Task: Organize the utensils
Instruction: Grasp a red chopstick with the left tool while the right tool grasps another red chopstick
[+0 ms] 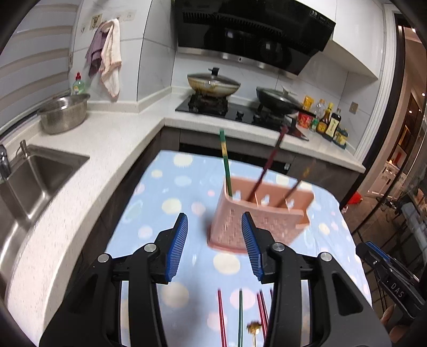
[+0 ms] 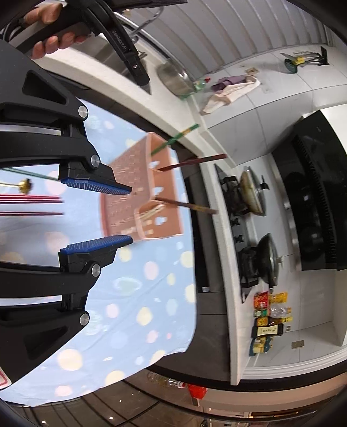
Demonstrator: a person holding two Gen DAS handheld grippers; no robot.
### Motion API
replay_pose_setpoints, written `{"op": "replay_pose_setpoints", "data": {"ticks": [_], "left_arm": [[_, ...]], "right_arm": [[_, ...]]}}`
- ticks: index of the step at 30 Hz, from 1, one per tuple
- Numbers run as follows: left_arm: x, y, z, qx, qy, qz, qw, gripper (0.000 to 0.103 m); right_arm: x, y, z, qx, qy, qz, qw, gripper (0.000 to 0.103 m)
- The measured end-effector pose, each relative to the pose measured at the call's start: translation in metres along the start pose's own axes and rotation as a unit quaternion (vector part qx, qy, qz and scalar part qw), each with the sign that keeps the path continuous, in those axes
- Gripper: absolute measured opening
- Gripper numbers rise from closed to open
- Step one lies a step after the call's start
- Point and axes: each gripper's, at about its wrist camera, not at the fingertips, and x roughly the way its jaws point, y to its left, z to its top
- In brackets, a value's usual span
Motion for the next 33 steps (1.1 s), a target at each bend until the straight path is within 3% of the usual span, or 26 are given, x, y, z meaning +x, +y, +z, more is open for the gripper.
{"op": "replay_pose_setpoints", "data": {"ticks": [10, 15, 21, 33], "left_arm": [[-0.019, 0.000, -0.108, 0.000, 0.078, 0.003, 0.9969, 0.040], [-0.020, -0.003, -0.149, 0.008, 0.113, 0.010, 0.9935, 0.040], [-0.026, -0.003, -0.179, 0.016, 0.136, 0.015, 0.9905, 0.040], [-0.031, -0.008, -0.217, 0.030, 0.164, 0.007, 0.9860, 0.040]], "right_arm": [[-0.024, -0.010, -0.125, -0.025, 0.098, -0.025, 0.995, 0.031], [-0.027, -0.011, -0.171, -0.034, 0.144, -0.022, 0.989, 0.031], [-0.028, -0.009, -0.193, -0.038, 0.169, -0.017, 0.985, 0.031], [-0.020, 0.007, -0.204, -0.067, 0.190, -0.015, 0.979, 0.028]]}}
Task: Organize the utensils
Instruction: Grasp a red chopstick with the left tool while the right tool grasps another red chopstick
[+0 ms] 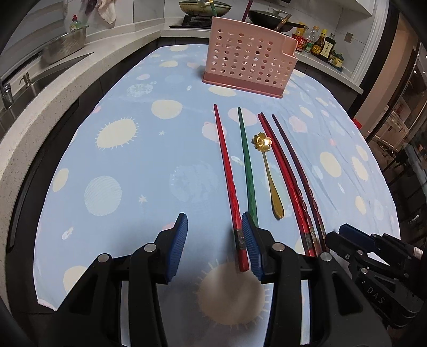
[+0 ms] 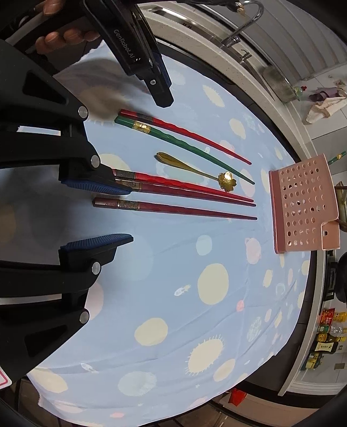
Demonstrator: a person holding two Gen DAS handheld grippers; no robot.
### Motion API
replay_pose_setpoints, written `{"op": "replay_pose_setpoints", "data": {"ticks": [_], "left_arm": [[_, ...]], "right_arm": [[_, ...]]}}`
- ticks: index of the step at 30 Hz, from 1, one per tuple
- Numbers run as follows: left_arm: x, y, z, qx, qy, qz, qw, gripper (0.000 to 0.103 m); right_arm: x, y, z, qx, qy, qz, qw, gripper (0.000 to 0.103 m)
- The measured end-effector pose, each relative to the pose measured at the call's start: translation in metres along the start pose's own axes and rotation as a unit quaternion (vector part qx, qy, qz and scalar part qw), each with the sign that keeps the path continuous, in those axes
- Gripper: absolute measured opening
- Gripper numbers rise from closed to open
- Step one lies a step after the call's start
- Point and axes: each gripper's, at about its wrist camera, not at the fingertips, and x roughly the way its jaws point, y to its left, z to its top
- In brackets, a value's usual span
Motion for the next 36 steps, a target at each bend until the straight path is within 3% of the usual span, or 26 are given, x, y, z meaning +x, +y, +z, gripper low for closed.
{"op": "replay_pose_setpoints", "data": {"ticks": [7, 27, 36], "left_arm": [[0.005, -0.006, -0.006, 0.012, 0.010, -0.003, 0.9999, 0.040], [0.017, -0.010, -0.014, 0.023, 0.025, 0.007, 0.9994, 0.039], [0.015, -0.005, -0.016, 0.018, 0.024, 0.005, 0.9995, 0.020]], "right_arm": [[0.005, 0.001, 0.000, -0.005, 0.006, -0.003, 1.000, 0.023], [0.012, 0.005, -0.001, -0.020, 0.008, -0.010, 1.000, 0.022], [0.012, 0.000, -0.002, -0.009, 0.007, -0.010, 1.000, 0.014]]}}
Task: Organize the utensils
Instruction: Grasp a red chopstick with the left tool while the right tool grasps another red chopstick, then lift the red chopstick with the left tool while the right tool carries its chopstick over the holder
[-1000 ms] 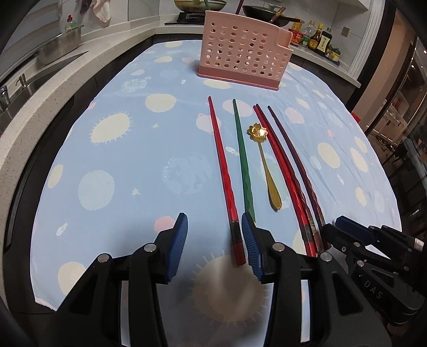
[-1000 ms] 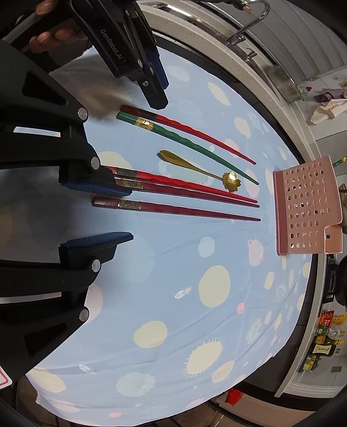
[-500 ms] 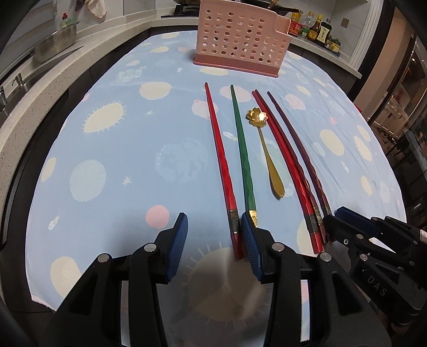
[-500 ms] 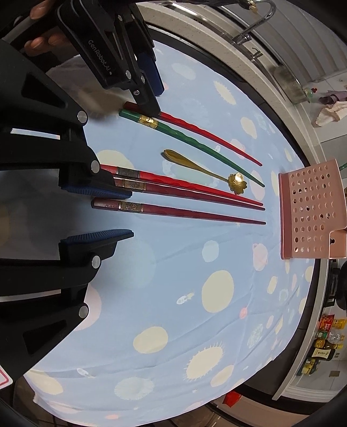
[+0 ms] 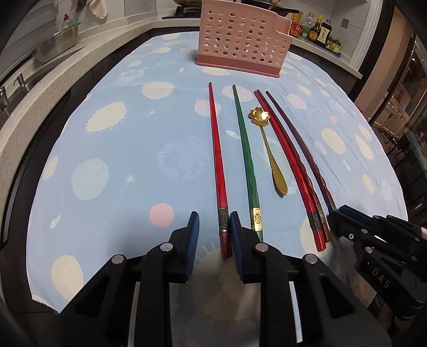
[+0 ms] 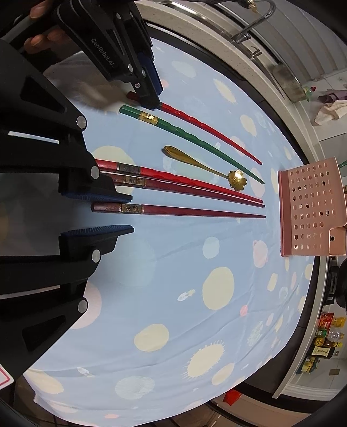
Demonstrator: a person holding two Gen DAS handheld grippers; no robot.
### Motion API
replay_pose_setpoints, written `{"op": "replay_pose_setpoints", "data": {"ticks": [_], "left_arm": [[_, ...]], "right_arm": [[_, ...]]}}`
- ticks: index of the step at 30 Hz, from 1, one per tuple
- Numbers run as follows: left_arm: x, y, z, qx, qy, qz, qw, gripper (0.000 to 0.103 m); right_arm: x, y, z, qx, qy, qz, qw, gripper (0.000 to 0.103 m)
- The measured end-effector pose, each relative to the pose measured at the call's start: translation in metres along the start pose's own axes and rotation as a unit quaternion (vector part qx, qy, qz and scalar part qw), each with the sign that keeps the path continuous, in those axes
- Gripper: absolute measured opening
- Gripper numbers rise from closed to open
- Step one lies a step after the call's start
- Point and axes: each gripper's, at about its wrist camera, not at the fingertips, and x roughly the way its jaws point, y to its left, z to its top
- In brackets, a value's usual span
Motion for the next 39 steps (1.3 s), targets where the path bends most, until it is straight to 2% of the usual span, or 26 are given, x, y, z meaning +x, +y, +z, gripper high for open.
{"op": "replay_pose_setpoints", "data": {"ticks": [7, 19, 27, 39], "left_arm": [[-0.001, 0.001, -0.001, -0.002, 0.001, -0.013, 0.9999, 0.007], [-0.010, 0.006, -0.001, -0.012, -0.010, -0.018, 0.9997, 0.007], [-0.031, 0.009, 0.004, -0.021, -0.031, -0.024, 0.9990, 0.007], [-0.073, 0.011, 0.033, -0.031, -0.081, -0.030, 0.9958, 0.007]], "right_arm": [[-0.001, -0.003, -0.001, 0.009, 0.000, 0.002, 1.000, 0.008], [-0.009, -0.010, 0.001, 0.022, -0.015, 0.008, 1.000, 0.007], [-0.027, -0.013, 0.006, 0.028, -0.046, 0.009, 0.999, 0.007], [-0.071, -0.023, 0.029, 0.061, -0.105, 0.028, 0.992, 0.007]]}}
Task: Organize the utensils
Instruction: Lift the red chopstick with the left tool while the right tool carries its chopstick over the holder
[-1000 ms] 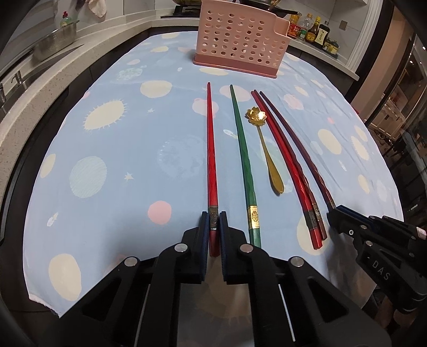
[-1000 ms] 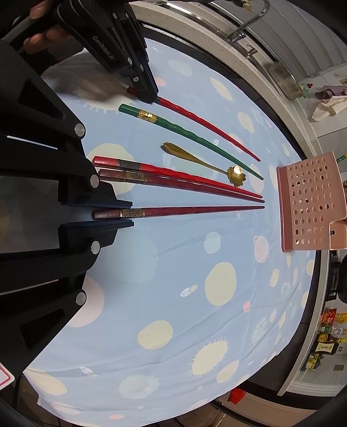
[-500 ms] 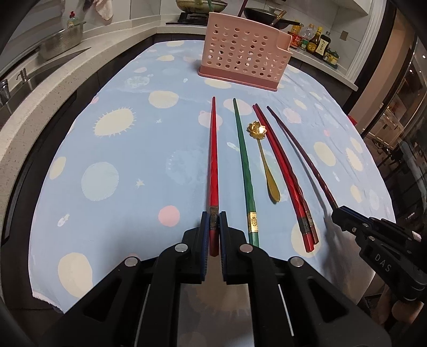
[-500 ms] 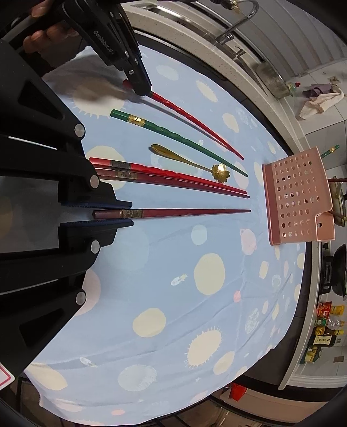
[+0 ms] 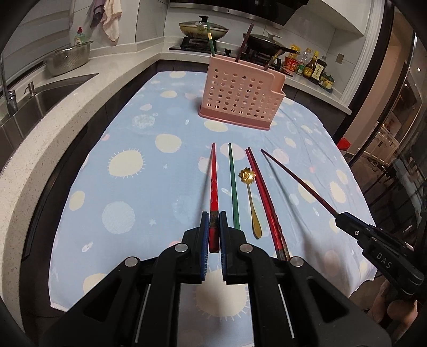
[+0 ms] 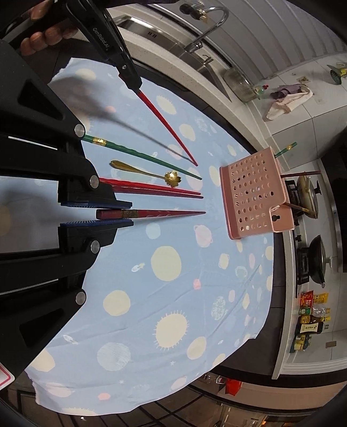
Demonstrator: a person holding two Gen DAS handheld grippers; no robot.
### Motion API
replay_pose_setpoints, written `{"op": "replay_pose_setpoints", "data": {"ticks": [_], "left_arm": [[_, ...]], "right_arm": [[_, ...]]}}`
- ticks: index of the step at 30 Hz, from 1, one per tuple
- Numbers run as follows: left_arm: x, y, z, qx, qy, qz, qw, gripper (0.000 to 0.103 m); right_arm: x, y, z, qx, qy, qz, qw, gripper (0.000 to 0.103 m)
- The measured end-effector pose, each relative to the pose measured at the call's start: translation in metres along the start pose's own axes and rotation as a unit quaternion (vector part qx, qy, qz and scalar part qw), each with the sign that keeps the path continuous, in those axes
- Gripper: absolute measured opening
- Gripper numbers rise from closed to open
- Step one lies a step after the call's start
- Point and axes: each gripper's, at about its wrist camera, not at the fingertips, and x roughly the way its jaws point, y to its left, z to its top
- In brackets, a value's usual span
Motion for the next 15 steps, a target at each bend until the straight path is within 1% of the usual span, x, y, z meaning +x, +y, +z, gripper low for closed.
{"op": "replay_pose_setpoints", "data": {"ticks": [6, 15], "left_arm": [[-0.017, 0.003, 0.023, -0.007, -0.023, -0.003, 0.9997, 0.007], [-0.045, 0.005, 0.074, -0.009, -0.089, -0.005, 0.9960, 0.007]], "right_arm": [[-0.019, -0.002, 0.022, 0.008, -0.032, 0.006, 0.999, 0.007], [-0.043, -0.007, 0.069, 0.021, -0.085, 0.020, 0.996, 0.007]]}}
